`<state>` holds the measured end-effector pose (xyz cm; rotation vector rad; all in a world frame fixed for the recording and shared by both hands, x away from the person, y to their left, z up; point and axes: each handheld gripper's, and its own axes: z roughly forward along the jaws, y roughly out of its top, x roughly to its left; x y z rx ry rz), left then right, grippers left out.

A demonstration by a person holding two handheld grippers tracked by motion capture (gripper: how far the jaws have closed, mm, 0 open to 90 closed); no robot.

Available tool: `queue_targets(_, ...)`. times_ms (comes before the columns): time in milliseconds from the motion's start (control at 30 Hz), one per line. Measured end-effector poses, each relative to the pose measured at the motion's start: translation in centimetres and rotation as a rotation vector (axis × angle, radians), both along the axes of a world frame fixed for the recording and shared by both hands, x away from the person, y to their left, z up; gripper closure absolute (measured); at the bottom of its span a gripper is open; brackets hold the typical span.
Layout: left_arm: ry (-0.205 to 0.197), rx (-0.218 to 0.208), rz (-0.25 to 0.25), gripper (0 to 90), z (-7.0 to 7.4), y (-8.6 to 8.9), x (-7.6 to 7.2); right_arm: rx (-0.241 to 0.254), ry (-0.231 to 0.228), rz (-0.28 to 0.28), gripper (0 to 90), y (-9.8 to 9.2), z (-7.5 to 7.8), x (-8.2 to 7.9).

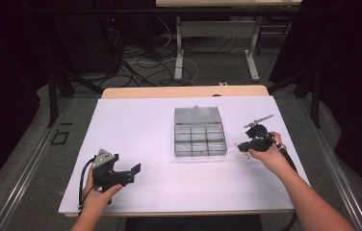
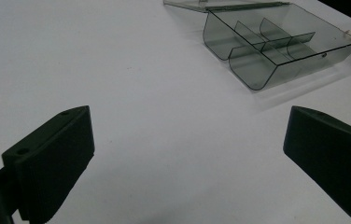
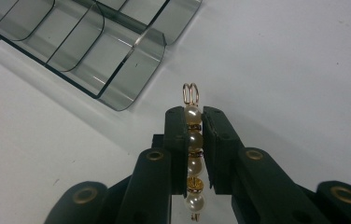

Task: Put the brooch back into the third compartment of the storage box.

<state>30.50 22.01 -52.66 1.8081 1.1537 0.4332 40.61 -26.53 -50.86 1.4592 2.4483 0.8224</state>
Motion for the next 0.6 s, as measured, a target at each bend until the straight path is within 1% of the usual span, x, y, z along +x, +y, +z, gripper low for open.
queue_targets(33, -0.006, -0.002, 0.005, 1.8, 0.0, -0.1, 0.0, -0.012, -0.007, 0.002, 81.0, -0.1, 0.1, 0.0)
queue_targets(67, -0.004, -0.002, 0.005, 1.8, -0.1, -0.1, 0.0, 0.005, -0.008, 0.001, 81.0, 0.0, 0.1, 0.0)
queue_targets(233, -0.004, -0.002, 0.005, 1.8, 0.0, -0.1, 0.0, 0.005, -0.031, 0.031, 81.0, -0.1, 0.3, -0.1)
queue_targets(333, -0.005, -0.002, 0.006, 1.8, 0.0, -0.1, 0.0, 0.007, -0.039, 0.026, 81.0, 0.0, 0.5, -0.1)
queue_targets(400, -0.006, -0.002, 0.007, 1.8, -0.1, -0.1, 0.0, 0.008, -0.056, 0.037, 81.0, 0.0, 0.7, -0.1)
queue_targets(500, -0.008, 0.0, 0.006, 1.8, 0.0, -0.1, 0.0, 0.016, -0.061, 0.038, 81.0, 0.0, 0.9, -0.1)
queue_targets(600, -0.009, -0.002, 0.006, 1.8, 0.0, 0.0, 0.0, 0.013, -0.068, 0.039, 81.0, 0.2, 1.1, -0.2)
